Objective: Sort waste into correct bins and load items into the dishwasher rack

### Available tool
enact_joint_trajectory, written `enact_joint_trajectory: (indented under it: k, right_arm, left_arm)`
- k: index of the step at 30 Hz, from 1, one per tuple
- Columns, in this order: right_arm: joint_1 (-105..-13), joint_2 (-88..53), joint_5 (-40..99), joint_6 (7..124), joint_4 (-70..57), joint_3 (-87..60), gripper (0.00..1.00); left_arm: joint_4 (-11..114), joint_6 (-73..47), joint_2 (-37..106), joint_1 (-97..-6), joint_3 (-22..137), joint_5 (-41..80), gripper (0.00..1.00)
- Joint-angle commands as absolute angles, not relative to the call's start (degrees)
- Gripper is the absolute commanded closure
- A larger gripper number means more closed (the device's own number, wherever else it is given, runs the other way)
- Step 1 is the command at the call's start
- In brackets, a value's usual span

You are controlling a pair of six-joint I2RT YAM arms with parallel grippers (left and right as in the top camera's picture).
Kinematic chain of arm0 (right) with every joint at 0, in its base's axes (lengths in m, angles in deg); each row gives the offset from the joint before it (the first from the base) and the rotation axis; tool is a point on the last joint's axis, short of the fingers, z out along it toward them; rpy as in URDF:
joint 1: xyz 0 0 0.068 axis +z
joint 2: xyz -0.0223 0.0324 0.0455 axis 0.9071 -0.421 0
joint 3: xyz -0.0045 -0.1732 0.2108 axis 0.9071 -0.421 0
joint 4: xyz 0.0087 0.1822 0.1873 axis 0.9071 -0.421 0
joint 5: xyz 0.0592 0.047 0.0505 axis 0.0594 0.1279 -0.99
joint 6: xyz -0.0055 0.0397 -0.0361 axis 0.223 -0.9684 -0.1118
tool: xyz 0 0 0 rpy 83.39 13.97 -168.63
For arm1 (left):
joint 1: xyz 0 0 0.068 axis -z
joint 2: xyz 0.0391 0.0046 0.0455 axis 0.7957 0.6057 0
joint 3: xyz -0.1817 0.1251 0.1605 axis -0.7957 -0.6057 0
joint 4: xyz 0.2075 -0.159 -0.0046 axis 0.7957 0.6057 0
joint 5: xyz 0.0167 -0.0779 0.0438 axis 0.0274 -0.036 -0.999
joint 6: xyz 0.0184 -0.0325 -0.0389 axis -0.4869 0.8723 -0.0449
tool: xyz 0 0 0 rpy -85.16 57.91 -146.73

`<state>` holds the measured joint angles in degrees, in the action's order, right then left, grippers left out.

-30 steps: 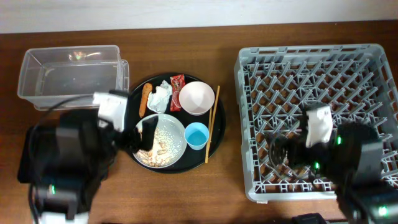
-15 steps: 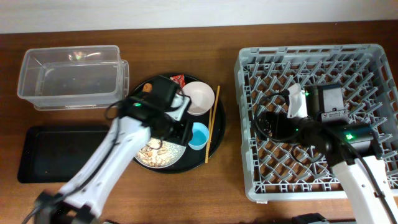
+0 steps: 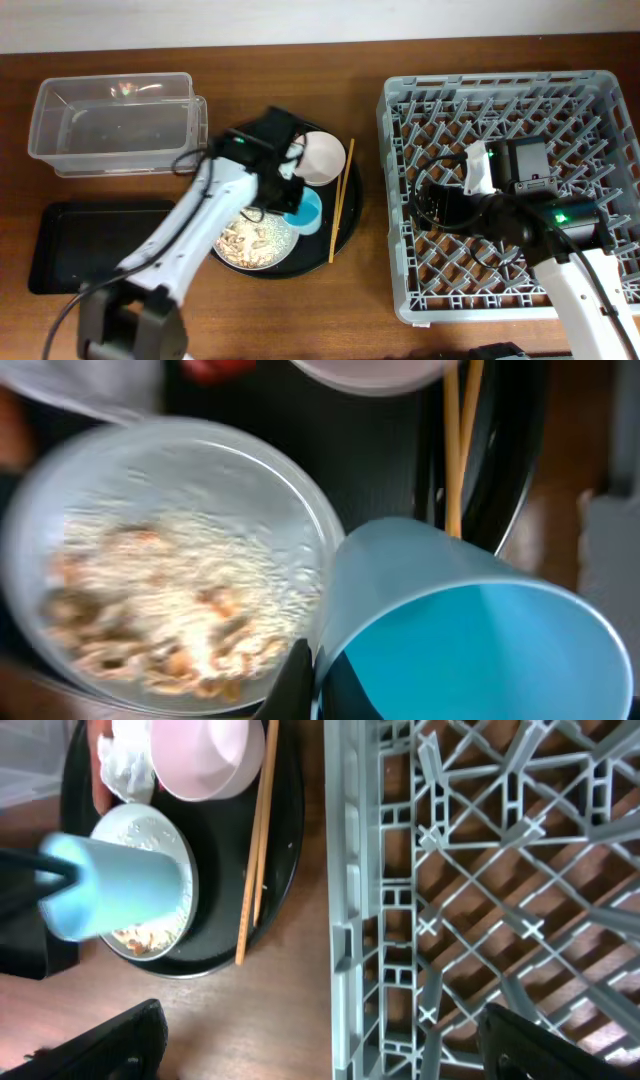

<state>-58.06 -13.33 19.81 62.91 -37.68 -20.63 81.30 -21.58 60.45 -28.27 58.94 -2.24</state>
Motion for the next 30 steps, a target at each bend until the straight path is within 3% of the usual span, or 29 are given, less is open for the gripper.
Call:
enact_joint_trajectory:
  k: [1, 3, 7, 12, 17, 19, 25, 26, 28, 29, 30]
  right_arm:
    - [-58.4, -13.3, 16.4, 64.5, -36.0, -19.6, 0.02]
    - [-58.4, -12.9, 9.2, 67.4, -32.8, -19.6, 0.09]
    - [-56.9, -12.3, -20.0, 73.4, -18.6, -19.6, 0.17]
    - [-50.0, -12.5, -19.8, 71.4, -5.9, -19.6, 0.19]
    - [-45.5, -14.5, -16.5, 71.5, -4.0, -19.6, 0.19]
    - [-44.0, -15.5, -16.6, 71.5, -2.5, -19.6, 0.26]
    - [-41.8, -15.9, -16.7, 72.5, 1.2, -19.6, 0.28]
    - [-41.8, -15.9, -17.5, 72.5, 2.9, -19.6, 0.37]
    - [-41.8, -15.9, -19.2, 72.3, 4.0, -19.6, 0.47]
    - [-41.8, -15.9, -19.2, 72.3, 4.0, -19.6, 0.52]
    - [-41.8, -15.9, -19.2, 72.3, 4.1, -19.6, 0.53]
  left_arm:
    - [79.6, -29.8, 53.2, -39.5, 61.9, 23.8, 1.00]
    - [79.4, -37.2, 53.2, -46.4, 61.8, 43.9, 1.00]
    - [85.7, -44.6, 54.2, -51.3, 61.8, 64.6, 1.00]
    - [90.4, -44.9, 54.2, -48.7, 61.8, 68.1, 1.00]
    - [92.3, -44.9, 54.2, -48.1, 61.8, 71.3, 1.00]
    - [92.7, -44.9, 54.2, -48.1, 61.8, 72.0, 1.00]
    - [93.5, -44.9, 54.2, -48.1, 61.8, 73.7, 1.00]
    - [94.0, -44.9, 54.2, -48.1, 61.8, 73.8, 1.00]
    - [94.4, -44.9, 54.2, -48.1, 61.8, 73.8, 1.00]
    - [94.4, -44.9, 54.2, -48.1, 61.8, 73.7, 0.94]
    - [94.4, -44.9, 54.2, -48.1, 61.8, 73.5, 0.71]
